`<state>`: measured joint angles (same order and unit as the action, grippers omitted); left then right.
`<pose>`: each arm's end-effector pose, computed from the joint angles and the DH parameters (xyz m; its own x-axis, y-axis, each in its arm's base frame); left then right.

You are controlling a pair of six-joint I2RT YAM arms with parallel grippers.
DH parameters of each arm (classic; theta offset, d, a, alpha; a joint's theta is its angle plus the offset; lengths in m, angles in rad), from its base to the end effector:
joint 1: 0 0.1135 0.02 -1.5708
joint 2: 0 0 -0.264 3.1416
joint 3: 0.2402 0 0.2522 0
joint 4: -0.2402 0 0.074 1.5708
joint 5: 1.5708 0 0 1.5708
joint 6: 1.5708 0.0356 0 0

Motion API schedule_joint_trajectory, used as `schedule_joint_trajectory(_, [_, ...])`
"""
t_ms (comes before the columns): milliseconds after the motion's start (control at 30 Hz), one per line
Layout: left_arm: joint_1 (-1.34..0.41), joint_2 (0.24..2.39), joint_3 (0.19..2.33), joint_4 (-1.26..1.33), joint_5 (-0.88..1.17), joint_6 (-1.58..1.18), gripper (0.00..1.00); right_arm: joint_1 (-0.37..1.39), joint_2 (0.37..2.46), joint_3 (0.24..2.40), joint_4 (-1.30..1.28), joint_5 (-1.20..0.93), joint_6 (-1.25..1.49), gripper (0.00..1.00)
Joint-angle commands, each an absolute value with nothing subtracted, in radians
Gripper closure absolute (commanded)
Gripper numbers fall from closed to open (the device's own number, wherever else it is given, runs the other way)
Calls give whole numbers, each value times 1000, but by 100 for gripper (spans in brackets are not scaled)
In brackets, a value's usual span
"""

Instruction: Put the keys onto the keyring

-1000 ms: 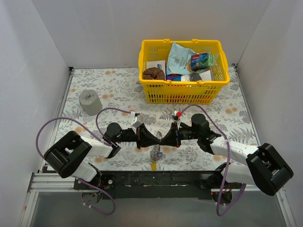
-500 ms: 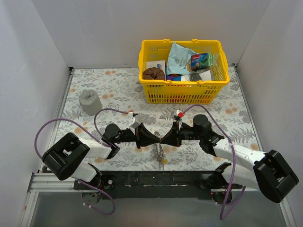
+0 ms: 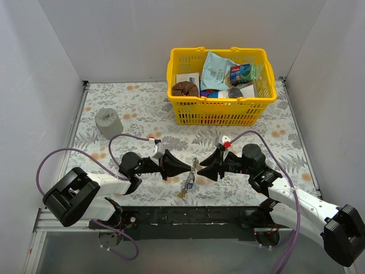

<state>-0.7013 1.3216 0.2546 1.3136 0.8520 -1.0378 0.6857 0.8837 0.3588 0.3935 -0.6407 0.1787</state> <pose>0.1509 -0.1625 0.2076 -0.7514 -0.1077 -0.6510 0.6598 -0.1193 -0.7419 0.1384 0.1407 0.2333 -0.2716 -0.0380 -0.9617 -0.9329 0.2561 0.2533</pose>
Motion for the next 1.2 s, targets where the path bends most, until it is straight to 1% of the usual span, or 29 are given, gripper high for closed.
schedule_joint_trajectory(0, [-695, 1278, 250, 1655, 841, -1005, 100, 686, 813, 336, 382, -592, 127, 45])
schedule_joint_trajectory(67, [-695, 1272, 250, 1649, 841, -1005, 100, 686, 778, 331, 382, -598, 121, 40])
schedule_joint_trajectory(133, [-693, 1269, 247, 1646, 842, -1000, 100, 686, 755, 330, 383, -601, 120, 28])
schedule_joint_trajectory(300, [-693, 1262, 247, 1637, 839, -999, 100, 686, 750, 330, 382, -598, 120, 24])
schedule_joint_trajectory(500, [-692, 1258, 236, 1651, 819, -1000, 100, 686, 753, 330, 405, -611, 127, 10])
schedule_joint_trajectory(833, [-663, 1264, 233, 1652, 819, -999, 100, 686, 759, 351, 402, -600, 123, 7])
schedule_joint_trajectory(1000, [-620, 1221, 201, 1643, 822, -994, 100, 686, 772, 365, 403, -598, 117, 6])
schedule_joint_trajectory(1167, [-586, 1117, 190, 1482, 824, -936, 100, 686, 795, 382, 403, -601, 112, 6])
